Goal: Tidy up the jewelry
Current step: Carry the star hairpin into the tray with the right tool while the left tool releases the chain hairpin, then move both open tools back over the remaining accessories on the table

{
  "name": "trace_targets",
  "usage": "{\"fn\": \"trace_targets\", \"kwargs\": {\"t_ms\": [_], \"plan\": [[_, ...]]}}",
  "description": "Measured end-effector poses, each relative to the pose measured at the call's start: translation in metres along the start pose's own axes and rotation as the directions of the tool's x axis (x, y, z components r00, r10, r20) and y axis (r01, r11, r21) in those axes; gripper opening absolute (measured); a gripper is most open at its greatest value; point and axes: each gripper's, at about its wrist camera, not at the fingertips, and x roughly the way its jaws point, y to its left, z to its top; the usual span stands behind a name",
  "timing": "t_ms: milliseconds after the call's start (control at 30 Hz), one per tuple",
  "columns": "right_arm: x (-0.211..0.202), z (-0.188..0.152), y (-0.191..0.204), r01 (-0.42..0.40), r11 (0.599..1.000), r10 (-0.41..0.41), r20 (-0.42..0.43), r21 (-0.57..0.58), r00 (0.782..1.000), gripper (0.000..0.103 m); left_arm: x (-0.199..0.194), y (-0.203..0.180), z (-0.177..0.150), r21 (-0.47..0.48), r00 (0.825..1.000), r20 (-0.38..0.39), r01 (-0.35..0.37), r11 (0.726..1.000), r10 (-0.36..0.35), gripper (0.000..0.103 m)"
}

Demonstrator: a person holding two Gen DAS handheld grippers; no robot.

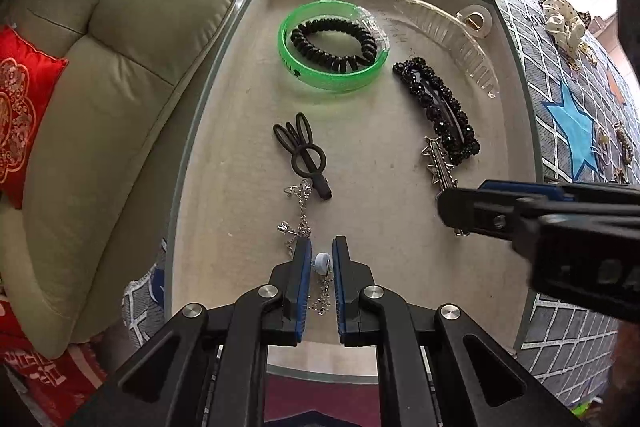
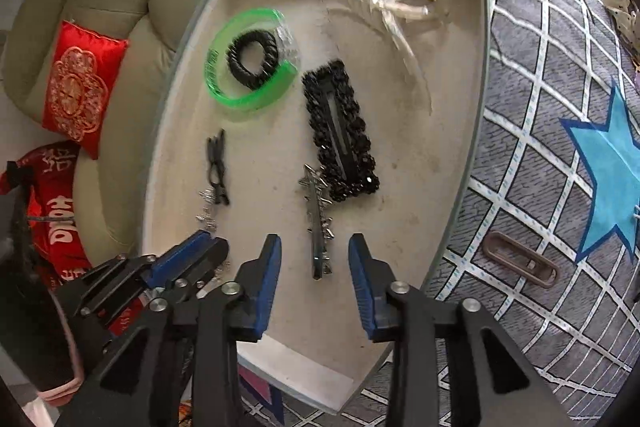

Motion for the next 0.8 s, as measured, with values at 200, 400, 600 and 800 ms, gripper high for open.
{"fn": "trace_targets", "kwargs": {"t_ms": [200,400,600,800], "plan": [[-0.031,-0.005,-0.005,-0.002,1.0,0.0,0.076,0.02,0.997,0.039,-0.004,-0.002,0.003,-0.008,1.0,-0.005,-0.02,1.0,0.02,0.013],[-0.061,-0.025,-0.033,0.018,0.996,-0.03,0.127,0.089,0.991,0.04,-0.003,-0.006,0.003,0.0,0.999,-0.016,-0.033,0.999,0.033,0.013],[-0.083,-0.046,-0.071,0.027,0.983,-0.056,0.154,0.184,0.986,0.04,-0.004,-0.017,-0.001,0.03,0.998,-0.035,-0.041,0.999,0.042,0.013],[-0.106,-0.067,-0.108,0.041,0.964,-0.091,0.18,0.263,0.979,0.041,-0.016,-0.031,-0.001,0.041,0.996,-0.006,-0.083,0.996,0.084,0.103]]}}
